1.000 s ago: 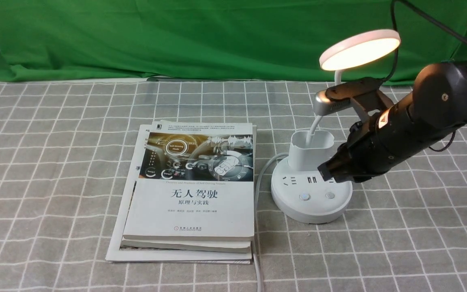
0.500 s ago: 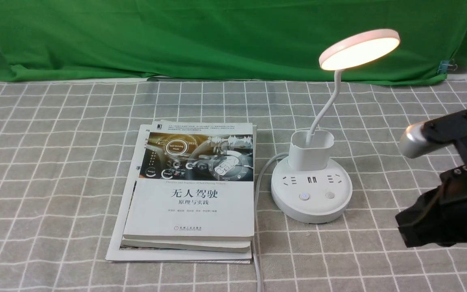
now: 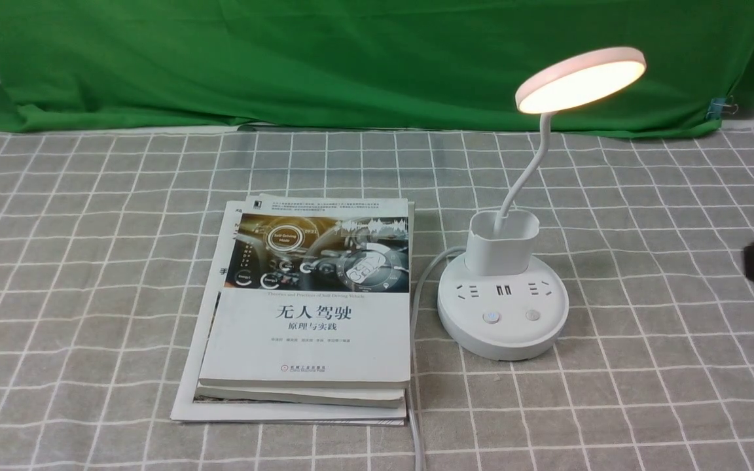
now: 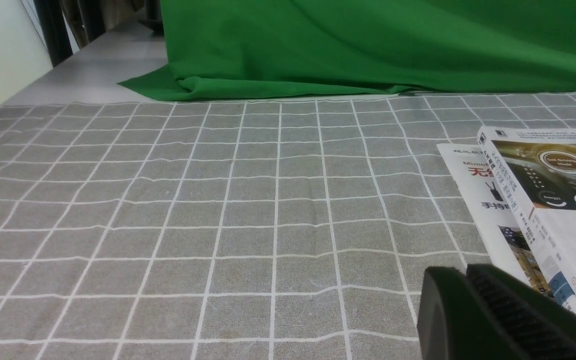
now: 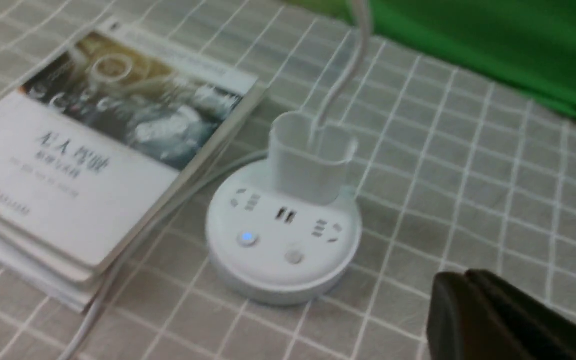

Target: Turn on the desk lamp on the grey coffee tablecloth with your hand.

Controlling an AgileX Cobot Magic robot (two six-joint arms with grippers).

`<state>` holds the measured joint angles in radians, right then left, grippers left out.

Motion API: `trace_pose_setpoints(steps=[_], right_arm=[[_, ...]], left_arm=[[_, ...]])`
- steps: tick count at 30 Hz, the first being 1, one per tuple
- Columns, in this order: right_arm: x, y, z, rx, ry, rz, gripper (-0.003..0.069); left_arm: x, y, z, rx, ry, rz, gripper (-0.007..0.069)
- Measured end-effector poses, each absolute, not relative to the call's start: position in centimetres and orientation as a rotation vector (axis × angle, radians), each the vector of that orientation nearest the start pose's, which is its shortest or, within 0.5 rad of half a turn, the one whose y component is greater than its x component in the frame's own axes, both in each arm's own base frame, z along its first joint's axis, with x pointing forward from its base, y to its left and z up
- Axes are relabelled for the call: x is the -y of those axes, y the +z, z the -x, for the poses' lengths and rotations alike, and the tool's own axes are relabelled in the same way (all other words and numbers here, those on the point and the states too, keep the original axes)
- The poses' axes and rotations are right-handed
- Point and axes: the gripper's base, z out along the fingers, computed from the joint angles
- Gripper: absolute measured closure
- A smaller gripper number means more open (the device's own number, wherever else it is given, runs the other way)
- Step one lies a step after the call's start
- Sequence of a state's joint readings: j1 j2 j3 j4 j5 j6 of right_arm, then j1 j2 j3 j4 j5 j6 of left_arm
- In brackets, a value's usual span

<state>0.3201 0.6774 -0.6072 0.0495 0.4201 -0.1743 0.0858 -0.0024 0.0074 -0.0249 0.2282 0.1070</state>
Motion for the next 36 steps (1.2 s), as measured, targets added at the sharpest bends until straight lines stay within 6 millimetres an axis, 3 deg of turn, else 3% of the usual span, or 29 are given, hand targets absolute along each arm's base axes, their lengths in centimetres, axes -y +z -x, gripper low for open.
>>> trace_pose_setpoints(steps=[3,5,6,7,8,14,36], right_arm=[[-2.5,30.2,-10.6,-1.83,0.092,0.315,0.0627],[-1.4,27.5,-8.9,-1.776,0.031,0.232,0.0627],[-1.3,27.5,-8.9,-1.771,0.027,0.226,0.0627],[-1.1,26.6,-8.4,-1.757,0.013,0.211,0.0627],[-0.7,24.3,-7.6,-1.743,-0.019,0.175,0.0627],[-0.3,19.6,-6.3,-1.736,-0.054,0.145,0.0627],[-0.3,18.8,-5.5,-1.739,-0.068,0.164,0.0622]], left_arm=[[-0.4,19.0,-5.5,-1.718,0.127,-0.006,0.0606],[-0.4,19.0,-5.5,-1.718,0.126,-0.005,0.0606],[-0.4,19.0,-5.5,-1.718,0.126,-0.006,0.0606],[-0.4,19.0,-5.5,-1.718,0.126,-0.006,0.0606],[-0.4,19.0,-5.5,-1.718,0.128,-0.007,0.0606],[-0.4,19.0,-5.5,-1.718,0.13,-0.008,0.0606],[-0.4,19.0,-5.5,-1.718,0.13,-0.009,0.0606]])
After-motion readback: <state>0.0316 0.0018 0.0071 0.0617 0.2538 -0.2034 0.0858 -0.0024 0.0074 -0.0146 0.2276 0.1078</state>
